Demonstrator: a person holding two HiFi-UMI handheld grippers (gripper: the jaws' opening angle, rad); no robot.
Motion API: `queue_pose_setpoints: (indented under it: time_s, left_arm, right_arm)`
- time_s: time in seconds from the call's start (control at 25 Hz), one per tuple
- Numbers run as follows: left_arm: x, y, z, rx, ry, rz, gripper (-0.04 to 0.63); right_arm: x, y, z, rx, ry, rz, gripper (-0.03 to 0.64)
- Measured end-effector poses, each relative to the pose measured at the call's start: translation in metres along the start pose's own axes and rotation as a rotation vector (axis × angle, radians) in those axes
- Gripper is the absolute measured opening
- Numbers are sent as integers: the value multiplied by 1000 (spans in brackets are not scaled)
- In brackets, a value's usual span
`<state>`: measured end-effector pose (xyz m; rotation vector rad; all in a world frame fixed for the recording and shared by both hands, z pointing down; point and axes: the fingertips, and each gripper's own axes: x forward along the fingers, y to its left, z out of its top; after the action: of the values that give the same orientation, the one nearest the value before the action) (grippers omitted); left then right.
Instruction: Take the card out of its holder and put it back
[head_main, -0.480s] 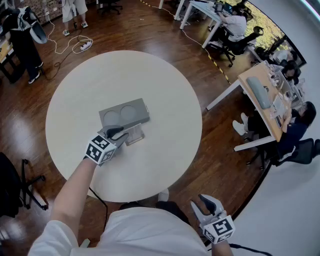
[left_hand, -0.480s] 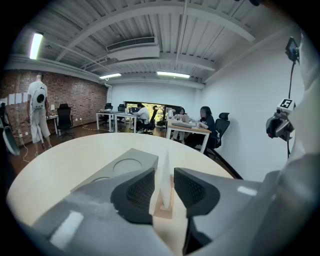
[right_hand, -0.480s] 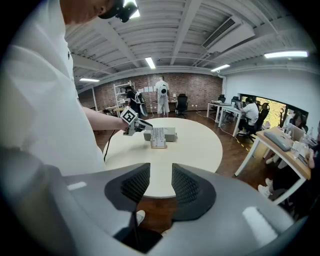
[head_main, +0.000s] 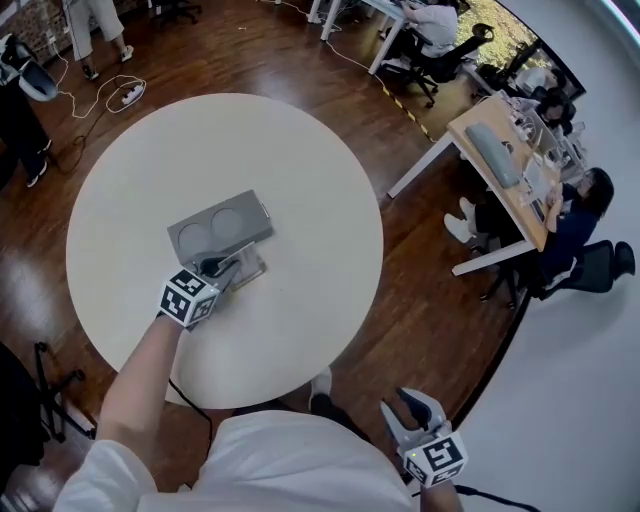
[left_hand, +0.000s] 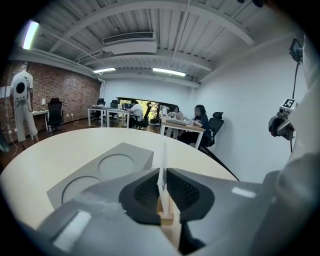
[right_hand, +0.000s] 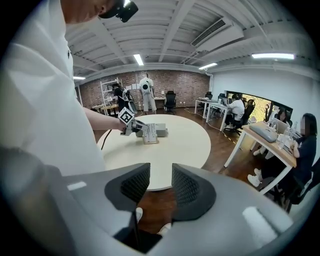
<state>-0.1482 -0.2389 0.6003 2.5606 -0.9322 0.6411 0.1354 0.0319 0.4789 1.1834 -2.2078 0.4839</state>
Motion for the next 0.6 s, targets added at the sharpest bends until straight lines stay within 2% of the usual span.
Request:
queue_pose_setpoints:
  time_s: [0.24, 0.6]
  left_arm:
    - [-3, -6, 5, 1, -18, -30, 15]
    - [-37, -11, 45, 5, -100, 5, 15]
  right_arm:
    - [4, 3, -1, -2, -4, 12, 141]
    - [9, 6, 6, -30, -27, 73, 141]
